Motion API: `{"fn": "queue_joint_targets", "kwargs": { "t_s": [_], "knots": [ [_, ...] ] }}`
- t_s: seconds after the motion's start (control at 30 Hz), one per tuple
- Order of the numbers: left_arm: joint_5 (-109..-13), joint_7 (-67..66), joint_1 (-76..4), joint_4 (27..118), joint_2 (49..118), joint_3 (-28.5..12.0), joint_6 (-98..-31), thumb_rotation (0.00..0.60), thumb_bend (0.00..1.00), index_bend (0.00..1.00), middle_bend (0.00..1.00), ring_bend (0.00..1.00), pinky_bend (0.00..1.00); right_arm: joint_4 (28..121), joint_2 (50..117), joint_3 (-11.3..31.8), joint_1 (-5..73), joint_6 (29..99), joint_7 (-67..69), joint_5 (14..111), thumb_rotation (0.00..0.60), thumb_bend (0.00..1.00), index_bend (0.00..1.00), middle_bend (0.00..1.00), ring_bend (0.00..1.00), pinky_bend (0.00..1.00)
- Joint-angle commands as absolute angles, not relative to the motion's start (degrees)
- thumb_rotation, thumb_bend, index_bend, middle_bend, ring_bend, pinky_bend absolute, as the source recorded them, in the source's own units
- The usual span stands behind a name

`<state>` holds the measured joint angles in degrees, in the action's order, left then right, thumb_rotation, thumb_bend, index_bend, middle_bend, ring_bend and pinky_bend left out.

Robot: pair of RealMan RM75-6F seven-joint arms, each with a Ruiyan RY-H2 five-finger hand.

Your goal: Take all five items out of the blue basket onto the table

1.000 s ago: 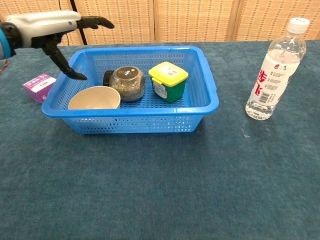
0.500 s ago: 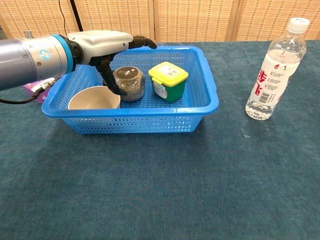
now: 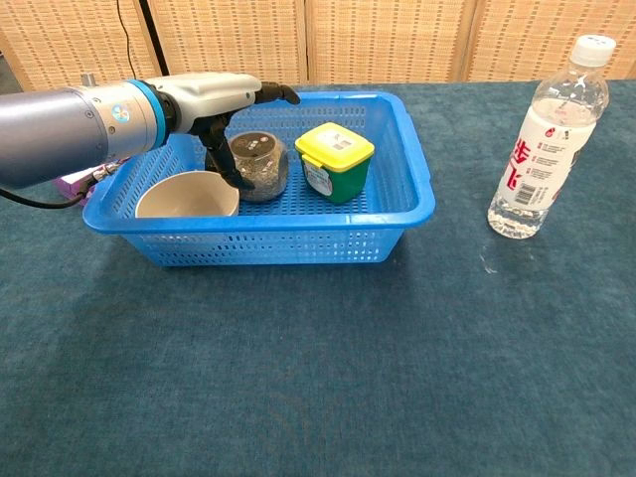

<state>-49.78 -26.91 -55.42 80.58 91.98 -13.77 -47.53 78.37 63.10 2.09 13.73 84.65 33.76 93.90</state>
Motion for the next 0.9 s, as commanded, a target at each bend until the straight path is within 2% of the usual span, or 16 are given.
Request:
{"fn": "queue_joint_targets", "kwargs": {
  "t_s": [0.03,0.7,0.83,0.9],
  "knots": [
    [-48.96,-25.81,-55.77,79.13,92.86,-14.08,-46.75,0.6,0.18,0.0,0.0,0.0,0.0,78.25,63.2,2.05,13.83,84.47,33.74,93.88,0.6,0.0,0.0,0.0,0.0,0.0],
    [-47.4,-19.38,-56.52,70.3,97.5,-14.6,-43.4,0.6,0.19,0.0,0.0,0.0,0.03,77.53,63.51,2.19,14.1,83.95,34.25,93.44,0.6,0.0,0.0,0.0,0.0,0.0],
    [-47.25,-18.82,-56.7,69.07,98.09,-14.45,-42.7,0.6,0.2,0.0,0.0,0.0,0.08,77.51,63.47,2.17,14.16,83.86,34.49,93.45,0.6,0.0,0.0,0.0,0.0,0.0],
    [-47.1,-18.53,-56.78,68.23,98.58,-14.49,-42.66,0.6,0.2,0.01,0.0,0.01,0.15,77.49,63.44,2.15,14.18,83.78,34.63,93.42,0.6,0.0,0.0,0.0,0.0,0.0]
  ]
}}
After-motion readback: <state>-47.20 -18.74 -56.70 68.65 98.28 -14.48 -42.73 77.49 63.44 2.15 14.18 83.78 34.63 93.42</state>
